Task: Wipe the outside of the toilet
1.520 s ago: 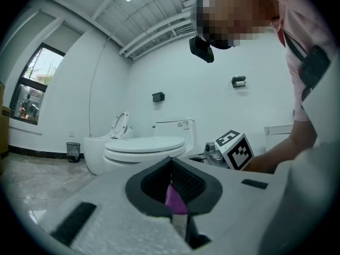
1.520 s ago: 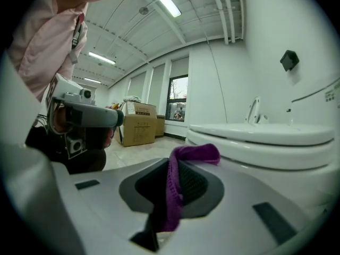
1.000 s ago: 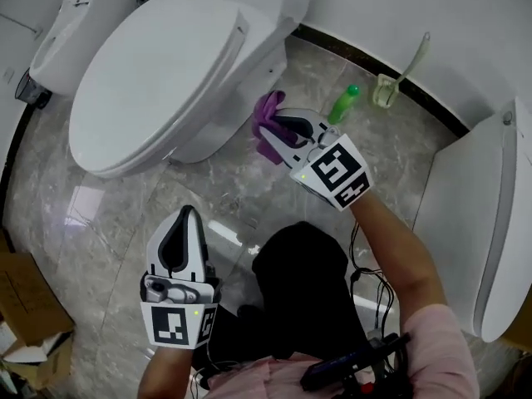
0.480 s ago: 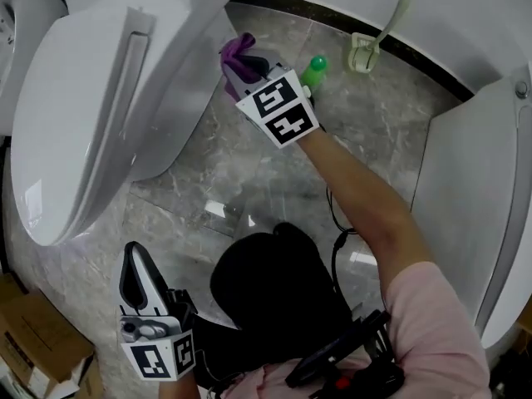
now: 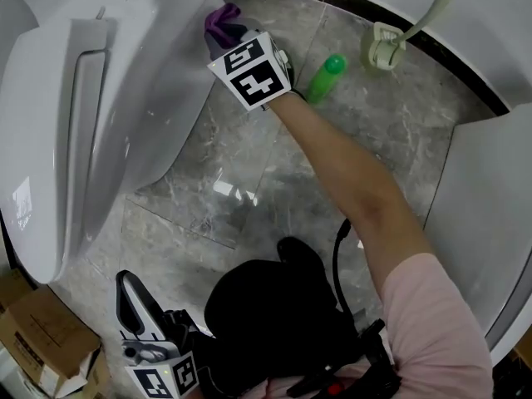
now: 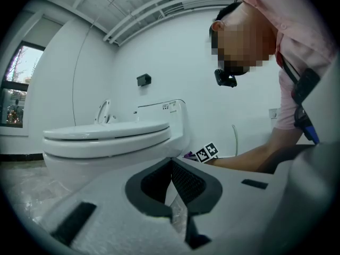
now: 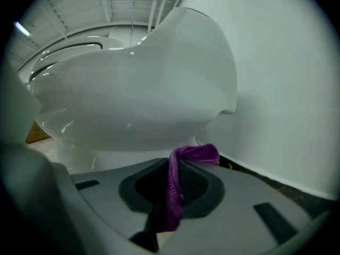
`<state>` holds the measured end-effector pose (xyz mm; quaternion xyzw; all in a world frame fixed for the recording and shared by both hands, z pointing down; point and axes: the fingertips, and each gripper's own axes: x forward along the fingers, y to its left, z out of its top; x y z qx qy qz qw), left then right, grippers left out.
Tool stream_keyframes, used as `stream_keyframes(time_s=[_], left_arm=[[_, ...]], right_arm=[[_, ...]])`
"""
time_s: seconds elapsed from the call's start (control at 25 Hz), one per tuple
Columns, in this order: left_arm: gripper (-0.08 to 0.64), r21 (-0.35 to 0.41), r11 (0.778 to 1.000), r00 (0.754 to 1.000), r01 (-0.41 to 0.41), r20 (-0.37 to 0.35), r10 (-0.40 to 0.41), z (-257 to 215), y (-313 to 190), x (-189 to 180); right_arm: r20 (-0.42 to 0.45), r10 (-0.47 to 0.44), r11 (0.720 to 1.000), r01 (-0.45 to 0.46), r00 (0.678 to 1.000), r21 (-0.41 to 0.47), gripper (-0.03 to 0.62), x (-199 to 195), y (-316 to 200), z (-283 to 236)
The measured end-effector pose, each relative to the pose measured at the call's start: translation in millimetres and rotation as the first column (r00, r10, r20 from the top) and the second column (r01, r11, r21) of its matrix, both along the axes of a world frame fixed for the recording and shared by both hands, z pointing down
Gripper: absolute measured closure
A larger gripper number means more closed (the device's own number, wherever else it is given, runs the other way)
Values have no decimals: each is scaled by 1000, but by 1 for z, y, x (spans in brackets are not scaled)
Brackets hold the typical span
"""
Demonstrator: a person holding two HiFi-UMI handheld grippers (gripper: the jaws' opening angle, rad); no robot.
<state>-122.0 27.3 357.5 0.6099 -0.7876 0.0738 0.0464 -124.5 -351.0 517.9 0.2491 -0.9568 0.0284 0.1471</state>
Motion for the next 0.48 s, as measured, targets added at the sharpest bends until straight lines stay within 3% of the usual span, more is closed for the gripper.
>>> stream_keyframes(time_s=[0.48], left_arm=[[552,-9,1000,1000,25,-7,-25,6,-7,-5]], right_arm=[[-4,-54,998,54,999,13,532,-43,-27,18]])
